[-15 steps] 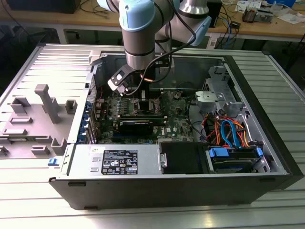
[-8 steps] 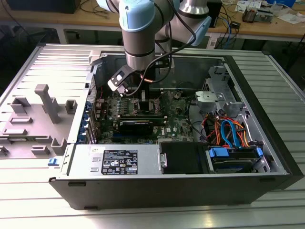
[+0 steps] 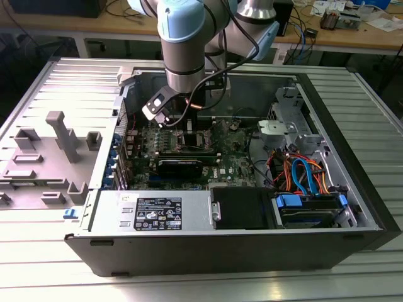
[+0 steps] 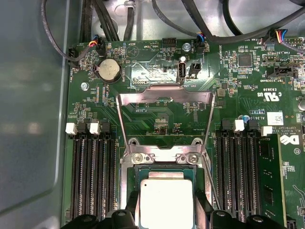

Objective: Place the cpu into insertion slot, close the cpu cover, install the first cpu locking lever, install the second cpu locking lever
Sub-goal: 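Place the cpu into insertion slot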

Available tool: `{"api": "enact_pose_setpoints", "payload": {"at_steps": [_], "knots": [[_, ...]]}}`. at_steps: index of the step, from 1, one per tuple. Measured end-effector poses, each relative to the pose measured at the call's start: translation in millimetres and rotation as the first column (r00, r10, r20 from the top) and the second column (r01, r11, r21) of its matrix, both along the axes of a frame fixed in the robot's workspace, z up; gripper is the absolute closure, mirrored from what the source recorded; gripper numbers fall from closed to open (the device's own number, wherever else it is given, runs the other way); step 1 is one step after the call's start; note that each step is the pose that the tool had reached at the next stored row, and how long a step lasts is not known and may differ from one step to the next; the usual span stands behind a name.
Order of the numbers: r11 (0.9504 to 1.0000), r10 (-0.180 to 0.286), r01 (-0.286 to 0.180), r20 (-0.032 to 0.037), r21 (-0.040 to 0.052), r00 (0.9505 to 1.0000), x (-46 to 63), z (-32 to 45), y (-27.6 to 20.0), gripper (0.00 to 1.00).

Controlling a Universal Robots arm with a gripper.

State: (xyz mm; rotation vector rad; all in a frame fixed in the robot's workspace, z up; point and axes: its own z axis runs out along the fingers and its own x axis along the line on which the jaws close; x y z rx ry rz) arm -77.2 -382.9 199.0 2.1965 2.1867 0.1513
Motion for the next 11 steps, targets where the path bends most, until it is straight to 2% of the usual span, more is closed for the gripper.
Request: {"api": "enact_pose_setpoints", "payload": {"at_steps": [11], "knots": [[1.0, 0.001, -0.001, 0.0002, 0.0001, 1.0, 0.7, -0.3, 0.0, 0.46]]}}
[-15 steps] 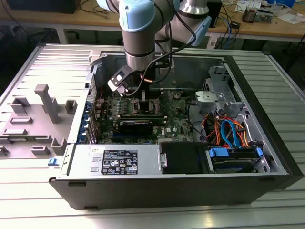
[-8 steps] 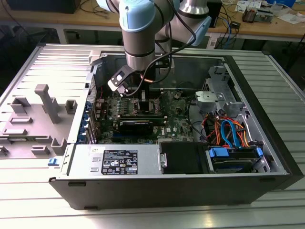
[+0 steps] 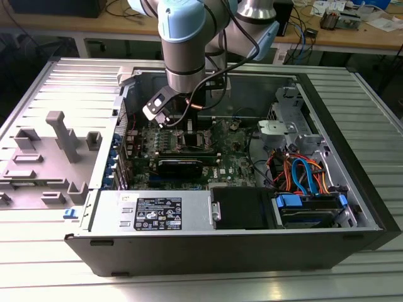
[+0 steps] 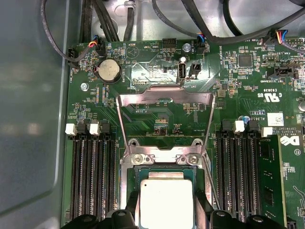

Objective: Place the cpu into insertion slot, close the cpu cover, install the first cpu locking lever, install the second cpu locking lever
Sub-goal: 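Place the cpu into insertion slot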

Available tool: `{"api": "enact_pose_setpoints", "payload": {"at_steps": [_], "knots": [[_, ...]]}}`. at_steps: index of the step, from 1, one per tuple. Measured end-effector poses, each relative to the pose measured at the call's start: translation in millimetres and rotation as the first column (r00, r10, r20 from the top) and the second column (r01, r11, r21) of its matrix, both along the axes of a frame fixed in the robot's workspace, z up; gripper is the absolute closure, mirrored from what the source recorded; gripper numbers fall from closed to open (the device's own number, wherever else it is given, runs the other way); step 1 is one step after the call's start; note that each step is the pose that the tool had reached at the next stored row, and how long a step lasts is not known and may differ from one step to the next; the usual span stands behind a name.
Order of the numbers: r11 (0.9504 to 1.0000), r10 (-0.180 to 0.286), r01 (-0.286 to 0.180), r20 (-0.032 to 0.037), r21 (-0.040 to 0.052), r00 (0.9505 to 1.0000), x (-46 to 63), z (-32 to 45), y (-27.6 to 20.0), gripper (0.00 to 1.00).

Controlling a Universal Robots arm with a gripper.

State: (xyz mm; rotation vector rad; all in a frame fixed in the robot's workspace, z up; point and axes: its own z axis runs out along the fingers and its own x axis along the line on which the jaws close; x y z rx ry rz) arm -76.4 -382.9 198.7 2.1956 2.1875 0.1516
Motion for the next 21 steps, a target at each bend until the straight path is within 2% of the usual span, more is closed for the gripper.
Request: {"api": "enact_pose_setpoints", "payload": {"at_steps": [4, 6, 14, 21], "knots": [[1.0, 0.0, 0.0, 0.0004, 0.0005, 1.0, 0.1, -0.2, 0.1, 0.45], [1.0, 0.0, 0.0, 0.0001, 0.0003, 1.0, 0.0, -0.1, 0.1, 0.33], [1.0, 0.0, 0.0, 0.0, 0.0006, 1.0, 0.1, -0.3, 0.3, 0.33], [0.9999, -0.01, 0.01, 0.0, 0.0014, 0.9999, 0.2, -1.0, 3.3, 0.33]]}}
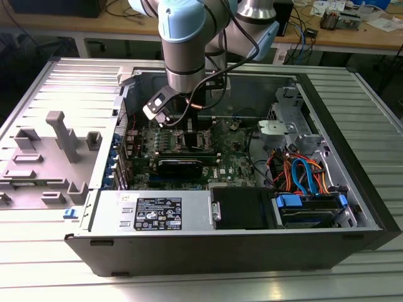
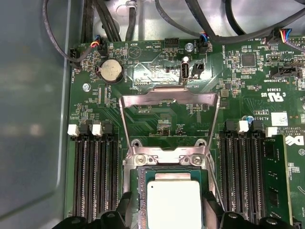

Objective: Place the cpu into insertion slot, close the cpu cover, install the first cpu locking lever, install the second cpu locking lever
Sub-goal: 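Place the cpu into insertion slot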

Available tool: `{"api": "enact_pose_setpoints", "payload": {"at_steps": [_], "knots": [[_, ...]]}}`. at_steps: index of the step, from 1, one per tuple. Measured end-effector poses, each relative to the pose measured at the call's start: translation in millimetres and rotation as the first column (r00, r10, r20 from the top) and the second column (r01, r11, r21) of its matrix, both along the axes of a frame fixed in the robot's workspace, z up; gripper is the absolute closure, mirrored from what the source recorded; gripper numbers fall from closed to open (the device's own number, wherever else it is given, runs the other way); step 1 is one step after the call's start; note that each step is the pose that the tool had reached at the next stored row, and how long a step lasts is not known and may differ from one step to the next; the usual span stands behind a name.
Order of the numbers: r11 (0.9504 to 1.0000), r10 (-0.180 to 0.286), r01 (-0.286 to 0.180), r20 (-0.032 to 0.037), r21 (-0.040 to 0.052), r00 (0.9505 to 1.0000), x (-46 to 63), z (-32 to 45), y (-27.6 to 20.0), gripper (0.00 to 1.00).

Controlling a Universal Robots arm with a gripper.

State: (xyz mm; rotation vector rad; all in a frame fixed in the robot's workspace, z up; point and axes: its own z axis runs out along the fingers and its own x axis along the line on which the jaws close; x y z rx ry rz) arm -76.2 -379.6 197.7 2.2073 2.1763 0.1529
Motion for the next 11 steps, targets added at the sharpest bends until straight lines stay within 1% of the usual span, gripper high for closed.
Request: {"api": "enact_pose_setpoints", "payload": {"at_steps": [7, 11], "knots": [[0.9998, -0.018, 0.018, -0.0002, 0.0011, 0.9998, 0.0, -1.8, 1.7, 0.33], [0.9998, -0.019, 0.019, -0.0002, 0.0027, 0.9998, 0.0, -2.5, 1.9, 0.33]]}}
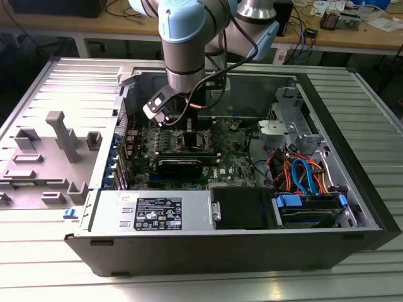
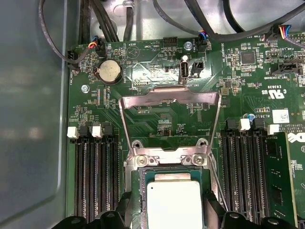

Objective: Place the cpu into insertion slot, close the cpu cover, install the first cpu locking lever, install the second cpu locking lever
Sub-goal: 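Place the cpu into insertion slot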

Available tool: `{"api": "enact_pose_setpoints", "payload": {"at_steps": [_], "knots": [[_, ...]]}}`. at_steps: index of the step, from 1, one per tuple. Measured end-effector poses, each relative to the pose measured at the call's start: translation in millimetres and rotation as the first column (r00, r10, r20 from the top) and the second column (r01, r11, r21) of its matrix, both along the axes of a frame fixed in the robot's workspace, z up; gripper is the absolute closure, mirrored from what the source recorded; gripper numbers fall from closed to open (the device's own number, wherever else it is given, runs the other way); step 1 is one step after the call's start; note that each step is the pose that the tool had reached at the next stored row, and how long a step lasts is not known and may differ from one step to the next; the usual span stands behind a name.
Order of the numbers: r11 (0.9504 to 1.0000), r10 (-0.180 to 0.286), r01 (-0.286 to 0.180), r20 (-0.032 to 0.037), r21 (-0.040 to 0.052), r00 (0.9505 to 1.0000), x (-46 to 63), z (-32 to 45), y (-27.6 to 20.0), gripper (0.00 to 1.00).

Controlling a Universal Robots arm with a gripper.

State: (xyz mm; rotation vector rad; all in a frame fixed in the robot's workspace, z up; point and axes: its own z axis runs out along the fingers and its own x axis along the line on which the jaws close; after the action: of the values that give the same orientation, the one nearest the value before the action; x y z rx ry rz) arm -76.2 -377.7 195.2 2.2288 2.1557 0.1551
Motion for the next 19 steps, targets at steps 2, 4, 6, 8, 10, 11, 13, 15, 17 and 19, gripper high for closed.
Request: {"api": "enact_pose_setpoints", "payload": {"at_steps": [2, 4, 6, 8, 10, 11, 13, 15, 17, 19], "knots": [[1.0, 0.0, 0.0, 0.0, 0.0003, 1.0, 0.0, -0.1, 0.1, 0.33], [1.0, 0.0, 0.0, 0.0001, 0.0004, 1.0, 0.1, -0.3, 0.2, 0.33], [1.0, 0.0, 0.0, 0.0001, 0.0007, 1.0, 0.2, -0.4, 0.5, 0.33], [1.0, 0.0, 0.0, 0.0, 0.0013, 1.0, 0.1, -0.4, 0.7, 0.33], [1.0, 0.0, 0.0, 0.0, 0.0015, 1.0, 0.1, -0.6, 1.4, 0.33], [1.0, 0.0, 0.0, 0.0, 0.0016, 1.0, 0.1, -0.6, 1.7, 0.33], [1.0, 0.0, 0.0, 0.0, 0.0016, 1.0, 0.1, -0.7, 2.0, 0.33], [1.0, 0.0, 0.0, -0.0002, 0.0018, 1.0, 0.1, -0.8, 1.9, 0.33], [1.0, 0.0, 0.0, -0.0002, 0.0018, 1.0, 0.0, -0.9, 1.9, 0.33], [1.0, 0.0, 0.0, 0.0, 0.0022, 1.0, 0.1, -1.1, 2.1, 0.33]]}}
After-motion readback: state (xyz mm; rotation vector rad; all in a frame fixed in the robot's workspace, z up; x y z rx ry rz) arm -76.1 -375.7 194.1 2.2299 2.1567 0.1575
